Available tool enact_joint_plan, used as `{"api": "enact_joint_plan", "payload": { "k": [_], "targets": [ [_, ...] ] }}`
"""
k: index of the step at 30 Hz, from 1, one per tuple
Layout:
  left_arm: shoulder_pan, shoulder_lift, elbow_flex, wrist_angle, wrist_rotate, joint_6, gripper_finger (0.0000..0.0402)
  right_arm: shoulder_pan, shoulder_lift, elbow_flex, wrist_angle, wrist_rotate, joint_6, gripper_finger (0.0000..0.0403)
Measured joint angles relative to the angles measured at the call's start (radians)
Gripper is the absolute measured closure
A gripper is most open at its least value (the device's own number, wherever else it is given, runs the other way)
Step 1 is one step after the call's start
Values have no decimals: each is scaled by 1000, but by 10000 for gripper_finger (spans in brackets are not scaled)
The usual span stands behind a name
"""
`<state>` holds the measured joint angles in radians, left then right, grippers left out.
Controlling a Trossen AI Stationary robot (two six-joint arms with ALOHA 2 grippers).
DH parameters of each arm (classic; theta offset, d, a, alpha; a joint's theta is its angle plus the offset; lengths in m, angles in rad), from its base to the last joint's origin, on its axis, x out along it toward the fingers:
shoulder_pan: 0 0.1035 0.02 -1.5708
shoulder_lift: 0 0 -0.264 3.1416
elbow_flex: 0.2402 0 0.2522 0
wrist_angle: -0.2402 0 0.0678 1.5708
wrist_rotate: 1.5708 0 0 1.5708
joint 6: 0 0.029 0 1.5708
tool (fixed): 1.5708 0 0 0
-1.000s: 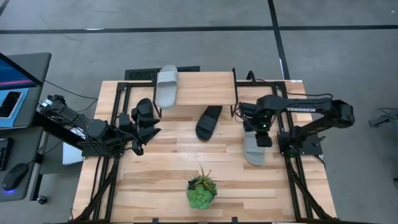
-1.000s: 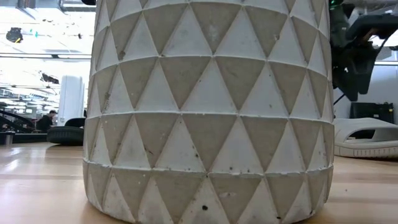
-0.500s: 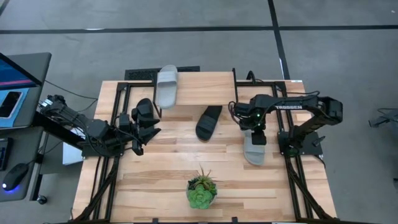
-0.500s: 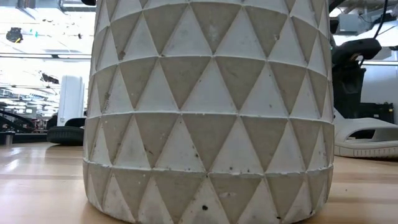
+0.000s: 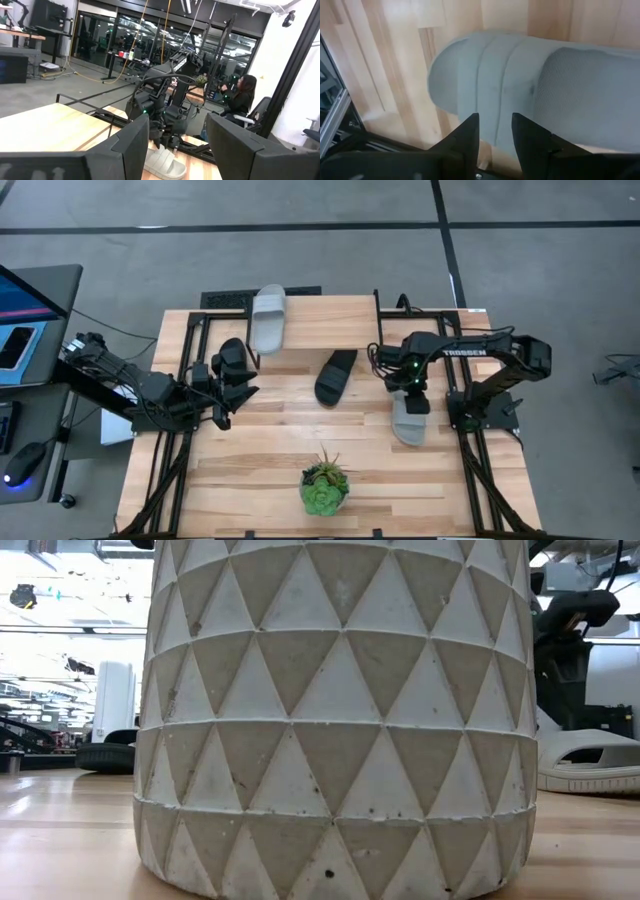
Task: Pick and place slides into the shelf
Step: Put the gray slide on the shelf
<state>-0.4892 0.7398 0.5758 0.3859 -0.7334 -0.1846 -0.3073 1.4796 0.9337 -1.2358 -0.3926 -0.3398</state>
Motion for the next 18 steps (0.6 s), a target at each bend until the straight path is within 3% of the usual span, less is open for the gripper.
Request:
{"api": "enact_joint_plan", "payload": {
  "k": [18],
  "targets": [
    [0,0,0,0,0,0,216,-3,0,0,37,36,18,294]
  ]
}}
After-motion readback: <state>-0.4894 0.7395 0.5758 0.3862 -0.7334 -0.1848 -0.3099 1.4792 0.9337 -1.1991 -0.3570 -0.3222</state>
